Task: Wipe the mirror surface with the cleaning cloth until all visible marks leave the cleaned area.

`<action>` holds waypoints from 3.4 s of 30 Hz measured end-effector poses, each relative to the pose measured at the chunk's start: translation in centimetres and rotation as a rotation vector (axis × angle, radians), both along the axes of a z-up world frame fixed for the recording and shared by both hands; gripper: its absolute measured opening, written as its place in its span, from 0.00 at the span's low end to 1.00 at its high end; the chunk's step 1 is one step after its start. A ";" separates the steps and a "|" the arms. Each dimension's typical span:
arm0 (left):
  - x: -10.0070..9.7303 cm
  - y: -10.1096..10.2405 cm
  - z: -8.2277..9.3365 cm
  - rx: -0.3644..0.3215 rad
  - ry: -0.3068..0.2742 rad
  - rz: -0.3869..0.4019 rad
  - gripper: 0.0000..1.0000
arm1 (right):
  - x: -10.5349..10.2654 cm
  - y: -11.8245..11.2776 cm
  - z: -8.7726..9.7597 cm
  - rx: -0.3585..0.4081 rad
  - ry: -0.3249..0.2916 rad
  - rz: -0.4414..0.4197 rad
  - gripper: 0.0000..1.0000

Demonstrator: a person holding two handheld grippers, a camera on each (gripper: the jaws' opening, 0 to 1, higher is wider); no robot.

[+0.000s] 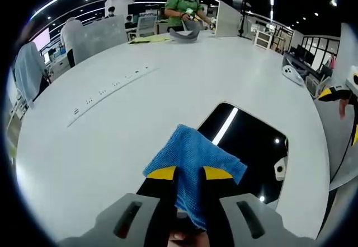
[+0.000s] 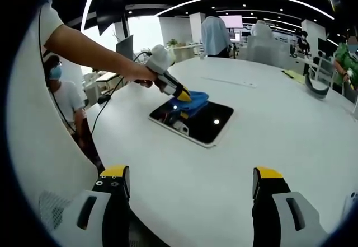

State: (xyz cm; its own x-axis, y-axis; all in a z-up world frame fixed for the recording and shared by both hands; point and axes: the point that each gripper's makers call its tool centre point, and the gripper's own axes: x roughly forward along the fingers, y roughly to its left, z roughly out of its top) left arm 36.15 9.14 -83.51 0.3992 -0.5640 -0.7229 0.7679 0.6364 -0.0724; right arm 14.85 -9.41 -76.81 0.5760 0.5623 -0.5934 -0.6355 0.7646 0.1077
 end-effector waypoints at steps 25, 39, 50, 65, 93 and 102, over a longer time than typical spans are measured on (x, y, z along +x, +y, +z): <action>-0.2 2.1 0.0 0.016 0.006 0.000 0.16 | 0.1 0.5 0.0 0.001 0.003 0.015 0.90; -0.4 3.5 0.0 0.024 0.008 0.007 0.16 | 0.1 0.7 0.0 0.003 0.003 0.021 0.90; -0.5 4.1 0.0 0.028 0.008 0.007 0.16 | 0.0 0.8 0.0 0.003 0.003 0.022 0.90; -0.6 4.2 0.0 0.024 0.002 0.042 0.16 | 0.1 1.2 0.1 0.000 -0.004 0.029 0.90; -3.1 4.7 0.0 0.030 -0.009 0.051 0.18 | -0.1 1.6 0.4 0.013 -0.010 0.049 0.90; -3.6 4.8 -0.1 0.028 -0.008 0.061 0.19 | -0.3 1.6 0.2 0.015 -0.009 0.049 0.90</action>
State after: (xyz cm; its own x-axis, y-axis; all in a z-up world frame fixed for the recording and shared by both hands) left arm 32.51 13.95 -83.58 0.4382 -0.5181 -0.7346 0.7280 0.6839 -0.0480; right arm 14.55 -7.79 -76.61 0.5525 0.5990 -0.5796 -0.6731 0.7308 0.1136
